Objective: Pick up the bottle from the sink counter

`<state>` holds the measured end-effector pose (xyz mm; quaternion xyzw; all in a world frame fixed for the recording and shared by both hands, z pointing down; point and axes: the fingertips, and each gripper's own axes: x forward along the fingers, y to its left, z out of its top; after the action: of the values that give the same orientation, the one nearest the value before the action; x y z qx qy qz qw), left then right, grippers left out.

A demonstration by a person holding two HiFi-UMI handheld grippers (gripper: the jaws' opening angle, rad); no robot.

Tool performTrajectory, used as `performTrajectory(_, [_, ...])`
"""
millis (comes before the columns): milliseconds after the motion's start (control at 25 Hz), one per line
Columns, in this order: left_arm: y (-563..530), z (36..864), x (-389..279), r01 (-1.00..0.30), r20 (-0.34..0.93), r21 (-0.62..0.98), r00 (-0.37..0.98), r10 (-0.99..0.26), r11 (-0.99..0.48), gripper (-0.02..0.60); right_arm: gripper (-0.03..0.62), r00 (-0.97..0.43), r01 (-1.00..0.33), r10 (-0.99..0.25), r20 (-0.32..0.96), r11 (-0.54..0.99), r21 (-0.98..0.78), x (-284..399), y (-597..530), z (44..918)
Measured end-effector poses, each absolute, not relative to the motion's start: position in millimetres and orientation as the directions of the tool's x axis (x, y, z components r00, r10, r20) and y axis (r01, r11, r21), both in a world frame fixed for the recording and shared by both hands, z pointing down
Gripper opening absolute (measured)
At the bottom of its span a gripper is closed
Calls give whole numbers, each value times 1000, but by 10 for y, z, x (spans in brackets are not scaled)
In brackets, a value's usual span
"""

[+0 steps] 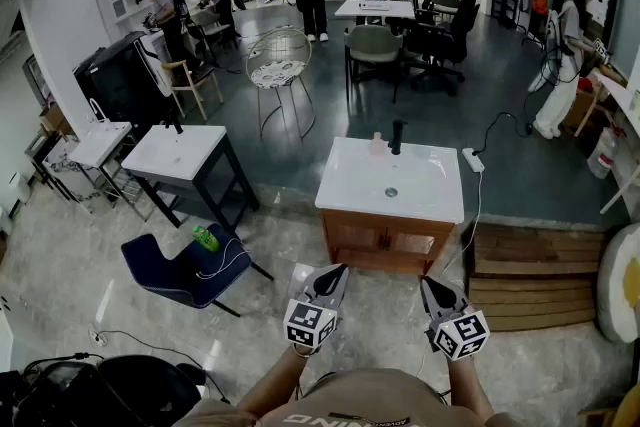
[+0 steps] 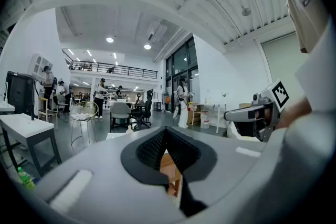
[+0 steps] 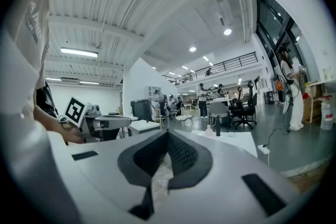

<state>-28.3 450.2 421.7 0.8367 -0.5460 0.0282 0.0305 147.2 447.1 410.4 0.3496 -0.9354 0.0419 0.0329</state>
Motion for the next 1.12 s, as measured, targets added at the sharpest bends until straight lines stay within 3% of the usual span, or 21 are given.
performTrajectory(560, [4516,4465,-842,-911,111,82,411,-905,-404,9,8,-745,-664,-652,140,745,-65,890,4549,4376])
performTrajectory(1120, [3514,4559,-546,-936,160,85,351,-923,-341,9,8,-788,-613,-596,156,784,-98,1252,3473,4662])
